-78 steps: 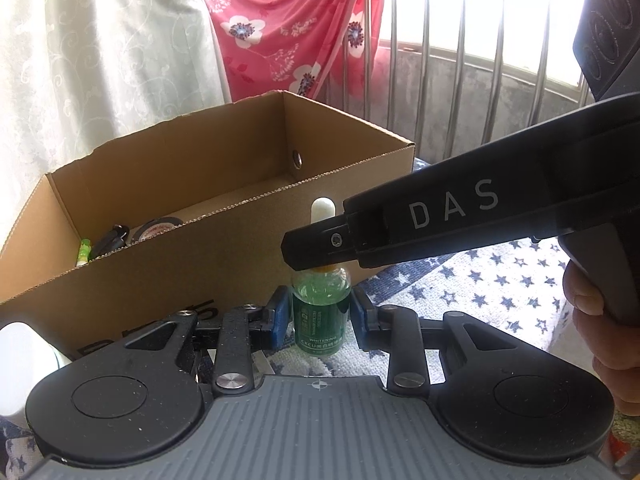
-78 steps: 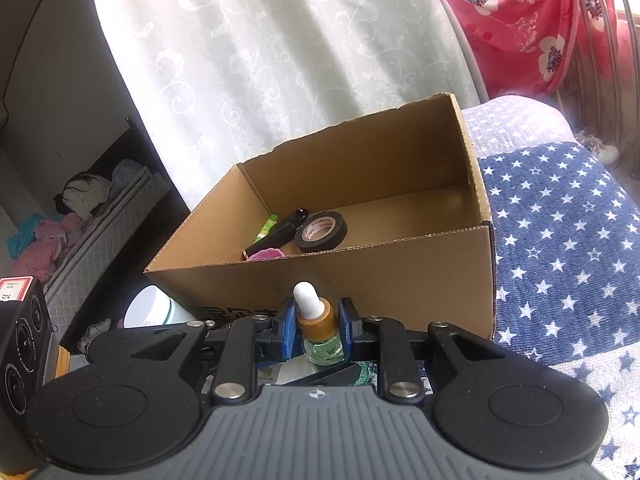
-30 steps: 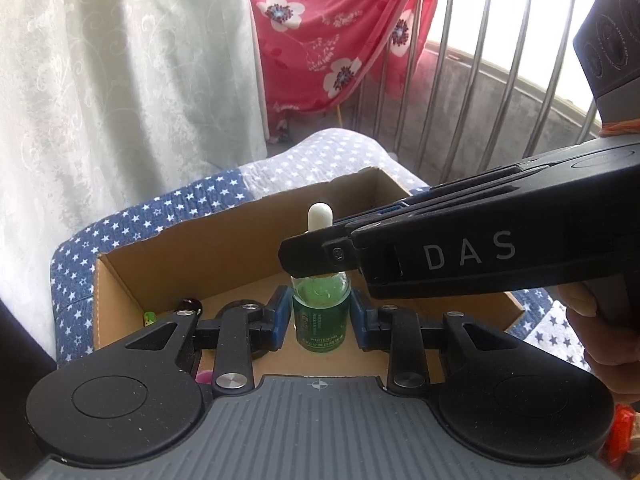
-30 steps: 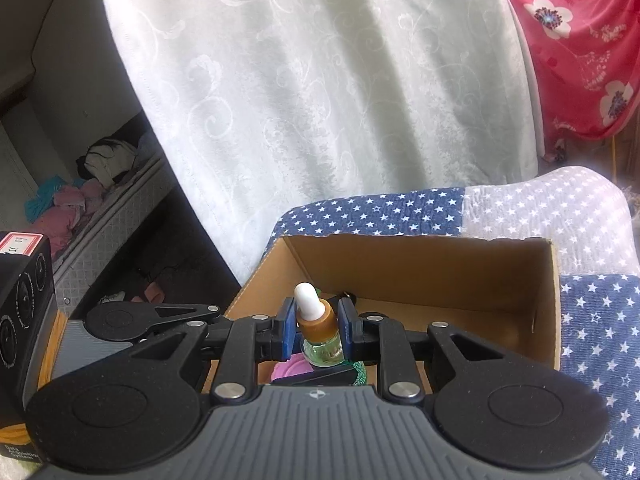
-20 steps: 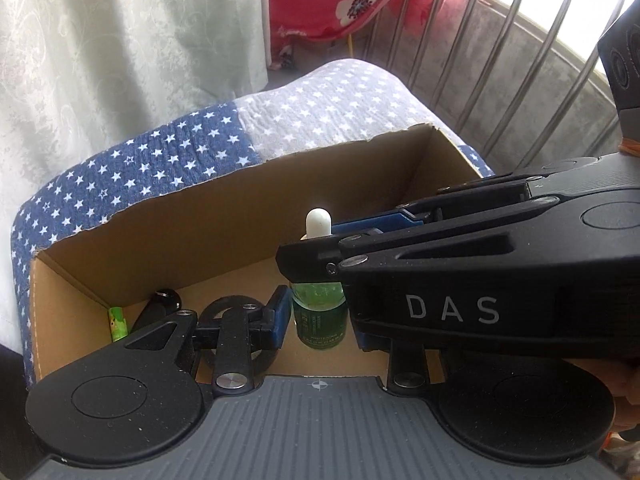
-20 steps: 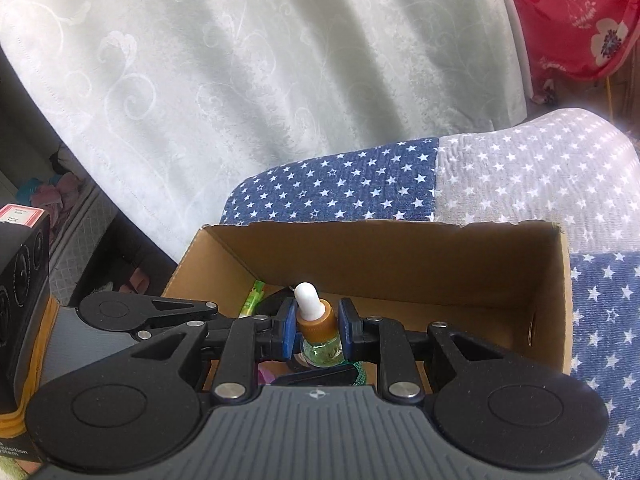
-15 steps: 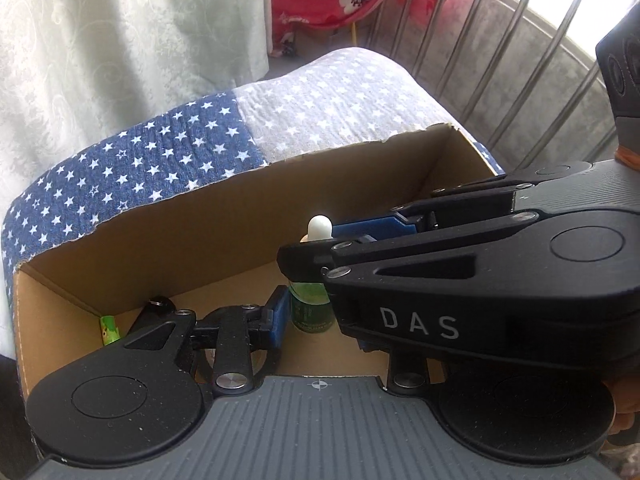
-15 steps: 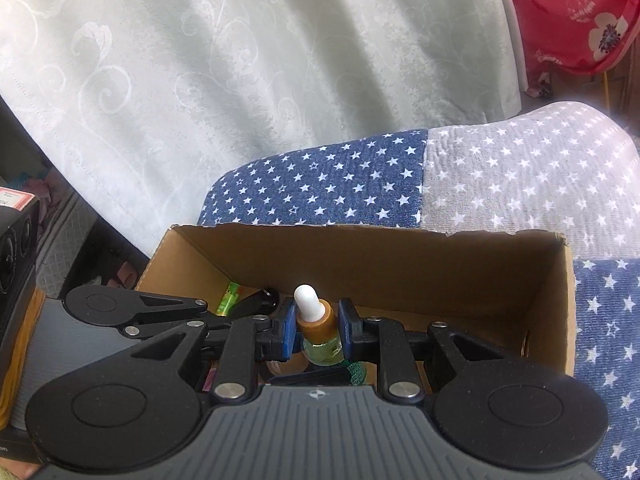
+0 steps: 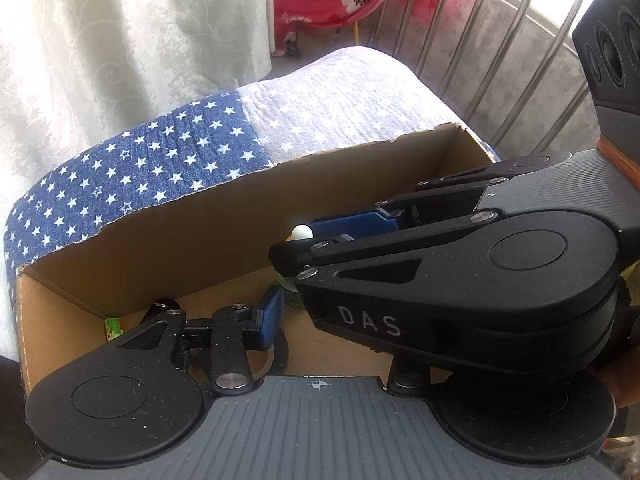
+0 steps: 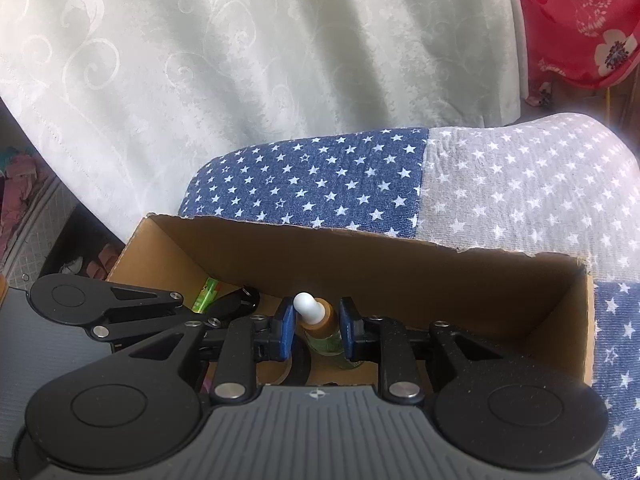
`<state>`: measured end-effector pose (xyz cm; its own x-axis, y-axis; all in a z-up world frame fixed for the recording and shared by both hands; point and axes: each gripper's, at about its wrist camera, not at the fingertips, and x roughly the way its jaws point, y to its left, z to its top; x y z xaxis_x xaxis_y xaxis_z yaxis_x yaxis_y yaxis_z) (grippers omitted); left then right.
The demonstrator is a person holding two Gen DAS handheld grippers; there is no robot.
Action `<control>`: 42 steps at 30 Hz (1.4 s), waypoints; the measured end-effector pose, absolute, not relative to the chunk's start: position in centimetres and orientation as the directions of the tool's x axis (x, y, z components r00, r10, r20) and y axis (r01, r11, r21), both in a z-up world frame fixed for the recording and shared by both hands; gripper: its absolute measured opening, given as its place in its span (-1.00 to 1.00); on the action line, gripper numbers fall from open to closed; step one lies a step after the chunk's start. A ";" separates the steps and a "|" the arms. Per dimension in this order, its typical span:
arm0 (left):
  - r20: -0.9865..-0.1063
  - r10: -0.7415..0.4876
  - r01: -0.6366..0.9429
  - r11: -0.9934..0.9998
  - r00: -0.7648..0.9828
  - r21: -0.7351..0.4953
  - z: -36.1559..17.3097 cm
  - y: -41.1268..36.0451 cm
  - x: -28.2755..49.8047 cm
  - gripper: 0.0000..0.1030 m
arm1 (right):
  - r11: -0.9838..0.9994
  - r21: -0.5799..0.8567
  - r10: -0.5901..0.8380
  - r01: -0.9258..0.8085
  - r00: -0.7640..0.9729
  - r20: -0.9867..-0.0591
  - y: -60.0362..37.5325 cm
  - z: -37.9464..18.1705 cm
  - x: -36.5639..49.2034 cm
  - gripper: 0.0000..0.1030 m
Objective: Organize rigid objects
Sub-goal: 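Lift the green dropper bottle into the box and open the right gripper, then move the right gripper back to the white plug charger and grasp it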
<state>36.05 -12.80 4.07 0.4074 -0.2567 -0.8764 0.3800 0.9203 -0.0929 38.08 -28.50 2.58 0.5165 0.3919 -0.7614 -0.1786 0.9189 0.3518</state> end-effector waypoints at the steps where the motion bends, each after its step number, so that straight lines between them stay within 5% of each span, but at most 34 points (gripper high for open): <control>1: -0.874 -0.256 0.377 0.921 0.413 -0.092 4.3 -12.6 35.9 -0.13 | 0.917 0.356 0.395 -0.179 0.522 -0.756 -28.7 3.0 37.8 -0.49; 9: -0.825 -0.272 0.365 0.927 0.496 -0.086 7.4 -10.1 31.8 0.15 | 0.904 0.387 0.411 -0.182 0.620 -0.668 -31.3 7.9 31.4 -0.36; 11: -0.795 -0.286 0.366 0.927 0.534 -0.087 8.7 -9.0 29.9 0.37 | 0.900 0.390 0.415 -0.196 0.657 -0.629 -32.1 9.5 28.5 -0.13; 15: -0.715 -0.297 0.352 0.933 0.633 -0.076 11.2 -6.8 25.0 0.59 | 0.893 0.385 0.423 -0.232 0.722 -0.547 -33.1 12.2 22.3 -0.02; 17: -0.668 -0.299 0.346 0.936 0.682 -0.066 12.1 -5.8 22.2 0.99 | 0.889 0.386 0.430 -0.248 0.744 -0.511 -33.0 13.1 19.3 0.12; 29: -0.668 -0.425 0.332 0.904 0.612 -0.271 5.2 -2.0 11.4 1.00 | 0.888 0.399 0.408 -0.230 0.795 -0.449 -29.4 8.0 8.7 0.44; 34: -0.703 -0.357 0.296 0.931 0.615 -0.214 0.6 -1.9 9.0 1.00 | 0.879 0.452 0.383 -0.152 0.788 -0.482 -28.6 4.1 8.1 0.44; 42: -0.651 -0.441 0.363 0.895 0.618 -0.261 -1.6 -2.6 7.5 1.00 | 0.844 0.530 0.406 -0.082 0.743 -0.532 -28.3 1.1 9.1 0.44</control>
<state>7.54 -2.60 -1.64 0.6179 -0.4405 -0.6512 0.3626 0.8946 -0.2611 9.14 -28.32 1.11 0.7428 0.4060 -0.5324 -0.0816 0.8441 0.5299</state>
